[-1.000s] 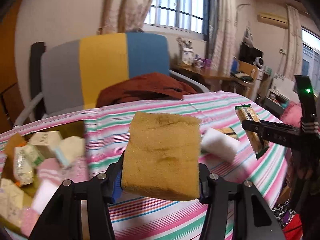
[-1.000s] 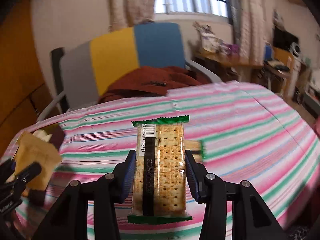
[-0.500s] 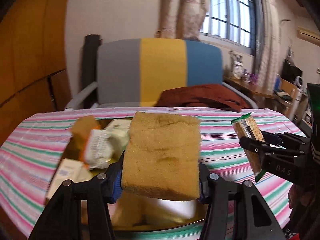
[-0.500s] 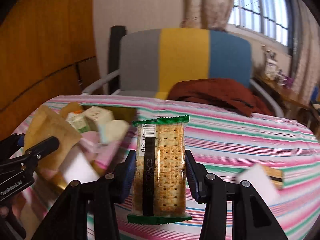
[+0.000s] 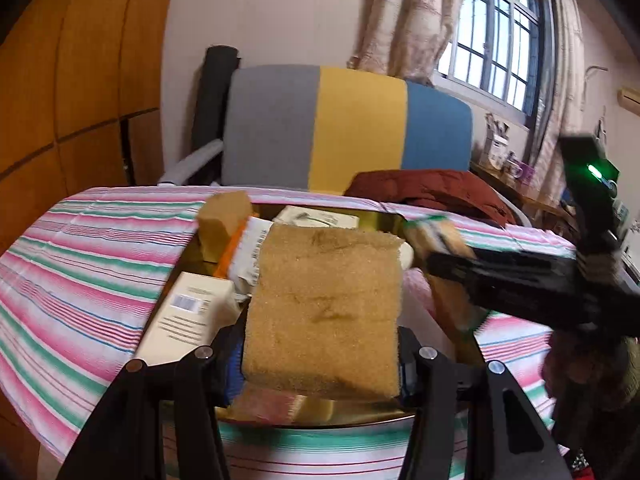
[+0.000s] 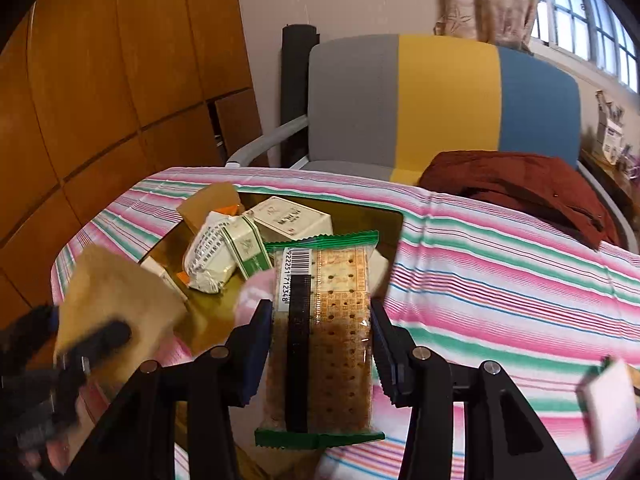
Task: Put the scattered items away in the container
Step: 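Carry the yellow sponge and cracker packet toward the gold tin with both tools, then open the left tool to drop the yellow sponge while the right tool releases the cracker packet into the tin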
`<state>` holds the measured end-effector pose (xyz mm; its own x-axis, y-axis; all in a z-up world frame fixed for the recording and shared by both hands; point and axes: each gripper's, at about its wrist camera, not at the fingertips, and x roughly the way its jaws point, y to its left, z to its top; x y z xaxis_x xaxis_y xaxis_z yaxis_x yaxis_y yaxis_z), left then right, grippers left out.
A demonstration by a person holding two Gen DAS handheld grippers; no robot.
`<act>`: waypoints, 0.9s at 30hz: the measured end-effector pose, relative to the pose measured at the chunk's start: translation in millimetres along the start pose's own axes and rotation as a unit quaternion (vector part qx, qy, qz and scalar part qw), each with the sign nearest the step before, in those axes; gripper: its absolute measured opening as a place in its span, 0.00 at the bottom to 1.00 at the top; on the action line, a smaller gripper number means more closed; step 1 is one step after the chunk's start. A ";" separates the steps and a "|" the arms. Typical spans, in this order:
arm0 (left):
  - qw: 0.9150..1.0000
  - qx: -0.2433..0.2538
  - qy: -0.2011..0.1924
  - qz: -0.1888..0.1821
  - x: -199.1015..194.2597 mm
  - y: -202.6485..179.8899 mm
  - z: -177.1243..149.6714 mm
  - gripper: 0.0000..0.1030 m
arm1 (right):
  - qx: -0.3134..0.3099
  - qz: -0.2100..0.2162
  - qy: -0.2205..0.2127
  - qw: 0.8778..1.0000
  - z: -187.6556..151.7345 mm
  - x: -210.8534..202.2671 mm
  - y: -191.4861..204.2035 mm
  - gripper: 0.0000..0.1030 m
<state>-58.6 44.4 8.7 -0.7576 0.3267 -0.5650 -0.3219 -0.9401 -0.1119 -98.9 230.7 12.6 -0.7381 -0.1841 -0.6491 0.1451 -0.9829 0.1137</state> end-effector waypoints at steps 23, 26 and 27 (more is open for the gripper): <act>0.998 0.004 0.032 0.045 24.4 -8.0 -15.3 0.62 | 0.032 0.023 0.018 0.999 -5.5 27.1 -1.4 0.54; 0.998 0.004 0.024 0.053 19.0 -8.1 -15.4 0.62 | 0.034 0.025 0.009 0.999 -7.0 18.6 0.3 0.56; 0.998 0.006 0.021 0.056 17.1 -8.4 -15.4 0.62 | 0.036 0.025 0.006 0.999 -7.8 15.5 0.5 0.57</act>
<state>-60.1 56.4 -12.6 -0.7646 0.2141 -0.6079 -0.2431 -0.9693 -0.0356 -105.1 227.4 -3.3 -0.7233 -0.2338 -0.6497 0.1345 -0.9706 0.1996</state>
